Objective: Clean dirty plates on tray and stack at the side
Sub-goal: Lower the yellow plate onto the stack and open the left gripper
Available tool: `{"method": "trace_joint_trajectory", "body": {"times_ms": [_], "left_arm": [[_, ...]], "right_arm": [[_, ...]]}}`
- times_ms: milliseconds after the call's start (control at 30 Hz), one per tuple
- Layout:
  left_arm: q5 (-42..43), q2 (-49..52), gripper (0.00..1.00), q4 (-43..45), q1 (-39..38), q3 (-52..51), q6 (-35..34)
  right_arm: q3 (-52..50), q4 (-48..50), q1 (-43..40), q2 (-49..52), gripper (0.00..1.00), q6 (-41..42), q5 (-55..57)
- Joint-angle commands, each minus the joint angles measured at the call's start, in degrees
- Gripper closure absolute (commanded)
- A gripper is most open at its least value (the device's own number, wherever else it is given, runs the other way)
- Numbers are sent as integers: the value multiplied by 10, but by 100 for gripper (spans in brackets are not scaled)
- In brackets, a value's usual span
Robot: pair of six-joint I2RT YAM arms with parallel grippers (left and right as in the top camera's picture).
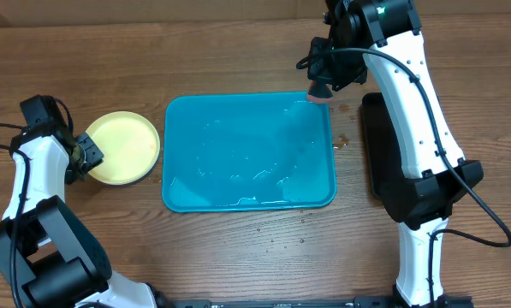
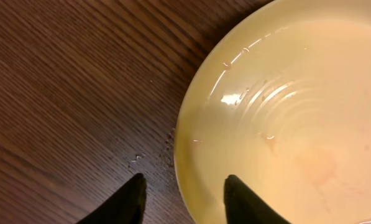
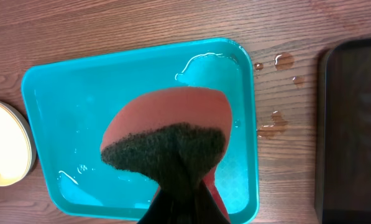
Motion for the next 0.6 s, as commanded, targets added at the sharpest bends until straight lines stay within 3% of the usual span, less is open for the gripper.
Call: {"method": "trace_joint_trajectory", "body": {"times_ms": [0,367,567], "left_arm": [[-14,4,51,-3,2,-4,-6],[189,-54,42,-22,-23,46,46],[199,-93,37,-22,-106,46,67]], "right_arm": [[6,2,2,-3,96,-3,6],[6,0,-7,-3,96,-3,7],[6,-3,-51,-3,96,-18,51]]}}
